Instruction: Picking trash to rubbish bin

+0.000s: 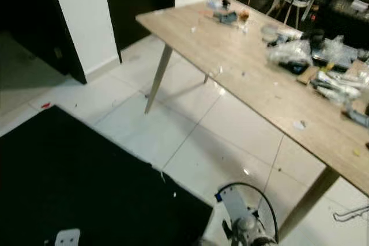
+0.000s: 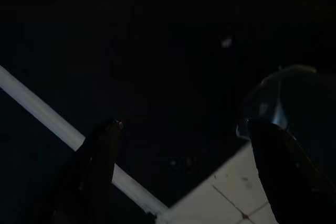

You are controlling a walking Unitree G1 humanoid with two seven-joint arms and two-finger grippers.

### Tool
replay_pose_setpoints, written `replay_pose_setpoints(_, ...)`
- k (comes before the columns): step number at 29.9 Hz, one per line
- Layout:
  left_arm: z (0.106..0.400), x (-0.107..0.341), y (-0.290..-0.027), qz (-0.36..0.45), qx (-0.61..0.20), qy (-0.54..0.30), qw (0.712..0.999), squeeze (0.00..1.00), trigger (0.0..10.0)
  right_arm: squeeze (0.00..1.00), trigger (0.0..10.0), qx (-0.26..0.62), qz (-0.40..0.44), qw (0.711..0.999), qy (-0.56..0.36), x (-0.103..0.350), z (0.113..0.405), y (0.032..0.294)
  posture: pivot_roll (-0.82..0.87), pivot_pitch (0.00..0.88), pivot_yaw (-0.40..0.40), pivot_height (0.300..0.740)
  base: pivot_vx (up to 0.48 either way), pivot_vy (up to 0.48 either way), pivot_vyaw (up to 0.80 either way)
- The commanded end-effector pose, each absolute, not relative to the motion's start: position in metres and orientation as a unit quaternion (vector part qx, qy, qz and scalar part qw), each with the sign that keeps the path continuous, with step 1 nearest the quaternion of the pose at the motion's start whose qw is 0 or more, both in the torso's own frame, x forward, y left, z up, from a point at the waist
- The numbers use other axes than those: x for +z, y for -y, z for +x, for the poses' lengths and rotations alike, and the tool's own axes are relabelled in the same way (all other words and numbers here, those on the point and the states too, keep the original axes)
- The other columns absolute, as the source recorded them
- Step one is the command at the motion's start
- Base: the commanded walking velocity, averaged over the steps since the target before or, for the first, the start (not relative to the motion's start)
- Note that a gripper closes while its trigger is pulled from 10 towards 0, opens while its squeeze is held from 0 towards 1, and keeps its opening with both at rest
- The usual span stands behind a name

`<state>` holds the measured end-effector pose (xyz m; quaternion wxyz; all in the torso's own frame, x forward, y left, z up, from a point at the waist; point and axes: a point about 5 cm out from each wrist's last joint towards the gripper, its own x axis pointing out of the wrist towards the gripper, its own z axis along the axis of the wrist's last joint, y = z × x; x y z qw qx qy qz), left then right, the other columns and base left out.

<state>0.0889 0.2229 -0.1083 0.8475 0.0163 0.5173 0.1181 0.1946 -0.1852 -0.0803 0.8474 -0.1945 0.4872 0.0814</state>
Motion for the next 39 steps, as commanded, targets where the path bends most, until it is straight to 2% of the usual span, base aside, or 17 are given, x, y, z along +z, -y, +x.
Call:
replay_pose_setpoints(1,0.088,-0.11,-0.216,0.014,0.104,-0.522,0.847,0.0,10.0,0.0,10.0,0.072,-0.203,0.842,-0.494,-0.081,0.191,0.193,0.09,0.039,-0.056,0.74,0.311,0.0,0.0)
replay_pose_setpoints(10,0.091,-0.11,-0.213,0.014,0.099,-0.52,0.848,0.0,10.0,0.0,10.0,0.06,-0.211,0.841,-0.495,-0.082,0.188,0.2,0.09,0.042,-0.057,0.74,0.31,0.0,0.0)
replay_pose_setpoints(14,0.093,-0.109,-0.213,0.012,0.1,-0.516,0.85,0.0,10.0,0.0,10.0,0.037,-0.197,0.853,-0.481,-0.076,0.197,0.203,0.08,0.045,-0.056,0.74,0.318,0.0,-0.19)
replay_pose_setpoints(20,0.11,-0.102,-0.224,0.005,0.123,-0.483,0.867,0.0,10.0,0.0,10.0,0.026,-0.15,0.898,-0.412,-0.05,0.243,0.193,0.08,0.048,-0.055,0.74,0.321,0.0,-0.77)
replay_pose_setpoints(21,0.122,-0.097,-0.231,0.004,0.131,-0.461,0.878,0.0,10.0,0.0,10.0,0.046,-0.123,0.92,-0.37,-0.032,0.269,0.18,0.07,0.049,-0.057,0.74,0.322,0.0,-0.77)
replay_pose_setpoints(22,0.122,-0.097,-0.231,0.004,0.131,-0.461,0.878,0.0,10.0,0.0,10.0,0.046,-0.123,0.92,-0.37,-0.032,0.269,0.18,0.07,0.049,-0.057,0.74,0.322,0.0,-0.77)
replay_pose_setpoints(23,0.127,-0.094,-0.234,0.007,0.132,-0.452,0.882,0.0,10.0,0.0,10.0,0.069,-0.1,0.929,-0.35,-0.022,0.281,0.17,0.07,0.049,-0.057,0.74,0.322,0.0,-0.77)
replay_pose_setpoints(24,0.138,-0.089,-0.238,0.013,0.131,-0.436,0.89,0.0,10.0,0.0,10.0,0.172,-0.029,0.935,-0.308,-0.001,0.302,0.136,0.07,0.046,-0.056,0.74,0.322,0.0,-0.8)
replay_pose_setpoints(25,0.138,-0.089,-0.238,0.013,0.131,-0.436,0.89,0.0,10.0,0.0,10.0,0.172,-0.029,0.935,-0.308,-0.001,0.302,0.136,0.07,0.046,-0.056,0.74,0.322,0.0,-0.8)
replay_pose_setpoints(26,0.144,-0.086,-0.24,0.018,0.129,-0.428,0.894,0.0,10.0,0.0,10.0,0.267,0.024,0.921,-0.284,0.013,0.309,0.109,0.07,0.041,-0.052,0.74,0.322,0.0,0.0)
replay_pose_setpoints(28,0.147,-0.085,-0.24,0.02,0.126,-0.425,0.896,0.0,10.0,0.0,10.0,0.369,0.044,0.889,-0.266,0.024,0.31,0.085,0.07,0.041,-0.052,0.74,0.322,0.0,0.0)
replay_pose_setpoints(31,0.149,-0.085,-0.238,0.023,0.12,-0.426,0.897,0.0,10.0,0.0,10.0,0.568,0.059,0.79,-0.224,0.05,0.303,0.054,0.06,0.036,-0.049,0.74,0.32,0.0,0.0)
replay_pose_setpoints(32,0.149,-0.085,-0.237,0.023,0.119,-0.426,0.897,0.0,10.0,0.0,10.0,0.596,0.065,0.77,-0.218,0.054,0.302,0.051,0.06,0.036,-0.049,0.74,0.319,0.0,0.0)
replay_pose_setpoints(33,0.149,-0.085,-0.237,0.023,0.119,-0.426,0.897,0.0,10.0,0.0,10.0,0.596,0.065,0.77,-0.218,0.054,0.302,0.051,0.06,0.036,-0.049,0.74,0.319,0.0,0.0)
replay_pose_setpoints(36,0.145,-0.088,-0.232,0.023,0.112,-0.434,0.893,0.0,10.0,0.0,10.0,0.683,0.139,0.71,-0.103,0.108,0.306,0.041,0.07,0.031,-0.055,0.74,0.319,0.0,0.0)
replay_pose_setpoints(38,0.141,-0.09,-0.23,0.022,0.111,-0.44,0.891,0.0,10.0,0.0,10.0,0.643,0.176,0.745,-0.029,0.14,0.325,0.041,0.07,0.031,-0.055,0.74,0.319,0.0,0.0)
replay_pose_setpoints(39,0.138,-0.092,-0.229,0.021,0.111,-0.445,0.889,0.0,10.0,0.0,10.0,0.601,0.19,0.776,0.005,0.155,0.34,0.045,0.07,0.031,-0.055,0.74,0.322,0.0,0.0)
